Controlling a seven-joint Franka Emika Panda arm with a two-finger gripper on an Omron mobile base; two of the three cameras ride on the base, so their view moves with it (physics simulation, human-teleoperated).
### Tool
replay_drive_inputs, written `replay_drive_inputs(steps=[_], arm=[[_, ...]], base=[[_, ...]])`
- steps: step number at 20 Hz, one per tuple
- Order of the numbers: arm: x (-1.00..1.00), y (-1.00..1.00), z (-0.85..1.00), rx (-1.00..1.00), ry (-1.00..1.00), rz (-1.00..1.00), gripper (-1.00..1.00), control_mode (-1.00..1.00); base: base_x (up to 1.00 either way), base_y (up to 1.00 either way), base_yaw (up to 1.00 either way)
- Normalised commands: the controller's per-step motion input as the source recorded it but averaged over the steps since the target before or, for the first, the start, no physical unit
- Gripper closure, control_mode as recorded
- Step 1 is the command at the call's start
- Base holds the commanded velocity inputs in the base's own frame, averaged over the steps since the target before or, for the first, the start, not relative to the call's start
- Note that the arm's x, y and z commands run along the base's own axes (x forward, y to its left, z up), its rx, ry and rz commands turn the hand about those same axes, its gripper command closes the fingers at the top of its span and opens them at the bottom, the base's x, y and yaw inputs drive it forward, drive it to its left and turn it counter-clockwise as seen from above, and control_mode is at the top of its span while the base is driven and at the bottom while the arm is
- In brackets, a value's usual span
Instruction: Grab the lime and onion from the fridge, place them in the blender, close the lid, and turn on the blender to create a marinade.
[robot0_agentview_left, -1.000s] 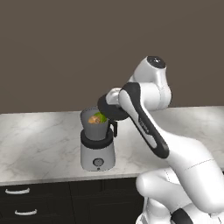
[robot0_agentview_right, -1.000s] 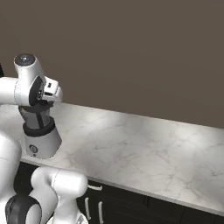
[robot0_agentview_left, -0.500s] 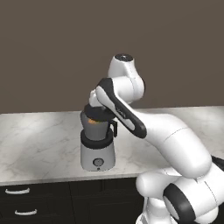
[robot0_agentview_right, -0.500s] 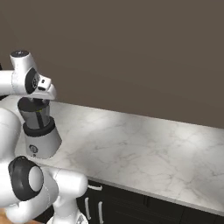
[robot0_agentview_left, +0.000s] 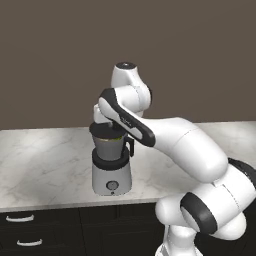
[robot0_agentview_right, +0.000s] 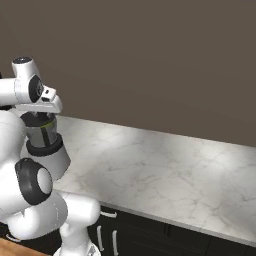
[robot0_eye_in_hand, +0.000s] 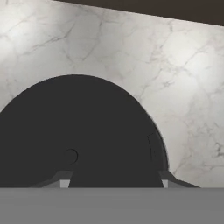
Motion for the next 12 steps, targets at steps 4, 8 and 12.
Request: replay_drive_inputs(steps=[4, 8, 12], arm=[[-0.11, -0.16, -0.12, 0.0, -0.08, 0.0, 1.0, -1.0], [-0.15, -0.04, 0.02, 0.0, 0.0, 0.0, 1.0, -1.0], [0.0, 0.0, 0.02, 0.0, 0.03, 0.0, 1.0, -1.0]], base=[[0.0, 0.0, 0.0], [0.0, 0.0, 0.0], [0.0, 0.0, 0.0]])
